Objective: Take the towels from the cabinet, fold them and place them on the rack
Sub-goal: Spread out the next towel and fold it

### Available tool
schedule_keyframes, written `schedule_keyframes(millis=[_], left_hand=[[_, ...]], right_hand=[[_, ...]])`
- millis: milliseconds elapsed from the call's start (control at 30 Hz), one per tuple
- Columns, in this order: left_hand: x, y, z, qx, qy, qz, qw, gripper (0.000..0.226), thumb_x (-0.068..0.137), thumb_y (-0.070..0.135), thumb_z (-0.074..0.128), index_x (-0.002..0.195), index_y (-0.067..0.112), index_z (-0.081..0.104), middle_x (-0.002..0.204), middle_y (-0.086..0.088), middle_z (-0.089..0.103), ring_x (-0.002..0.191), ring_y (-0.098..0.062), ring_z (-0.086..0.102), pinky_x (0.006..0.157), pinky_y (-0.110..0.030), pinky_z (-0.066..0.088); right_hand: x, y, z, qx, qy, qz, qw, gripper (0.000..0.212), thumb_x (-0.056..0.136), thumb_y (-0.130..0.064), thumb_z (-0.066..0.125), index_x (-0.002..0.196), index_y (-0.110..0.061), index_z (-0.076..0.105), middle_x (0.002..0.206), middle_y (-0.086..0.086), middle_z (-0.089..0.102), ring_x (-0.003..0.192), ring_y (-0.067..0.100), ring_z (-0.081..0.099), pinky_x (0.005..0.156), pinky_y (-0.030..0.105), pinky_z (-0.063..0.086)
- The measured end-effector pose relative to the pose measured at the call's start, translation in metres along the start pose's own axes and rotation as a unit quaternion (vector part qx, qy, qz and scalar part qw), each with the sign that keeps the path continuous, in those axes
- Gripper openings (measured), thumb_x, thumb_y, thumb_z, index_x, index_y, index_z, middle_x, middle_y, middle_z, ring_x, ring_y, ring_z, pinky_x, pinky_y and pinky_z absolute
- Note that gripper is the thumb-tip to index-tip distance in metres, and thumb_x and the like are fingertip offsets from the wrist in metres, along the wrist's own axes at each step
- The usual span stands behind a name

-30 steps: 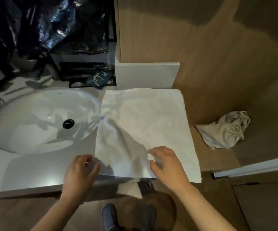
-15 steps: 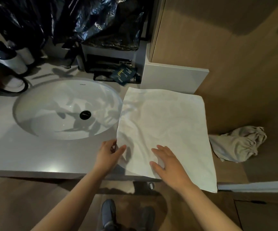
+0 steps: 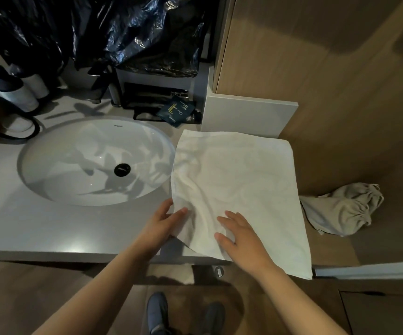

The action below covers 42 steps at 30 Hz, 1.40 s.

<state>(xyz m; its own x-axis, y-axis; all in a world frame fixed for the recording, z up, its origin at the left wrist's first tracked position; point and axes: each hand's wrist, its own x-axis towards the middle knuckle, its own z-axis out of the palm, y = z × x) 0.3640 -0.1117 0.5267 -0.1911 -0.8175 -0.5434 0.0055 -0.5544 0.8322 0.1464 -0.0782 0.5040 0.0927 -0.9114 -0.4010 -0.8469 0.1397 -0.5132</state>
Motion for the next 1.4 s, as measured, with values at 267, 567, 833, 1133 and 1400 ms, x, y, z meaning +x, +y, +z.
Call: schedule_keyframes(millis=[267,567,833,1133,1400], left_hand=[[0.002,0.0,-0.003,0.325,0.017,0.123,0.938,0.029,0.095,0.037,0.054,0.114,0.016,0.056,0.114,-0.001,0.059,0.1,-0.019,0.06,0.088,-0.037,0.054],[-0.007,-0.012,-0.027,0.285,0.108,-0.003,0.952,0.031,0.087,0.028,0.069,0.11,0.012,0.055,0.093,-0.005,0.066,0.078,-0.022,0.067,0.062,-0.031,0.058],[-0.024,-0.032,-0.023,0.525,0.121,0.247,0.805,0.048,0.084,0.023,0.071,0.129,0.015,0.057,0.136,-0.004,0.049,0.121,-0.021,0.048,0.097,-0.027,0.041],[0.004,-0.027,0.034,0.647,0.002,0.183,0.741,0.03,0.098,0.04,0.041,0.119,0.025,0.057,0.116,0.005,0.052,0.106,-0.015,0.049,0.09,-0.03,0.047],[0.019,-0.009,0.064,0.617,-0.038,0.179,0.765,0.037,0.093,0.032,0.055,0.13,0.027,0.054,0.114,-0.004,0.05,0.097,-0.022,0.058,0.086,-0.03,0.048]], right_hand=[[0.001,0.004,-0.001,0.001,-0.006,-0.008,1.0,0.047,0.101,-0.049,0.041,0.147,-0.037,0.038,0.161,-0.017,0.02,0.151,0.009,0.01,0.12,0.03,0.014],[-0.002,0.009,-0.003,0.036,-0.021,-0.026,0.999,0.052,0.098,-0.06,0.037,0.146,-0.041,0.041,0.158,-0.021,0.026,0.148,0.002,0.014,0.115,0.021,0.01],[-0.025,0.034,-0.006,0.004,0.084,-0.06,0.995,0.036,0.1,-0.042,0.048,0.133,-0.037,0.058,0.151,-0.017,0.041,0.146,0.006,0.024,0.118,0.024,0.019],[-0.056,0.088,-0.04,0.097,0.209,0.186,0.955,0.057,0.094,-0.027,0.063,0.146,-0.016,0.041,0.151,0.009,0.038,0.132,0.027,0.047,0.104,0.033,0.041],[-0.063,0.124,-0.037,0.242,0.179,0.291,0.908,0.009,0.093,-0.023,0.064,0.101,-0.018,0.062,0.1,0.003,0.07,0.081,0.007,0.064,0.059,0.015,0.048]])
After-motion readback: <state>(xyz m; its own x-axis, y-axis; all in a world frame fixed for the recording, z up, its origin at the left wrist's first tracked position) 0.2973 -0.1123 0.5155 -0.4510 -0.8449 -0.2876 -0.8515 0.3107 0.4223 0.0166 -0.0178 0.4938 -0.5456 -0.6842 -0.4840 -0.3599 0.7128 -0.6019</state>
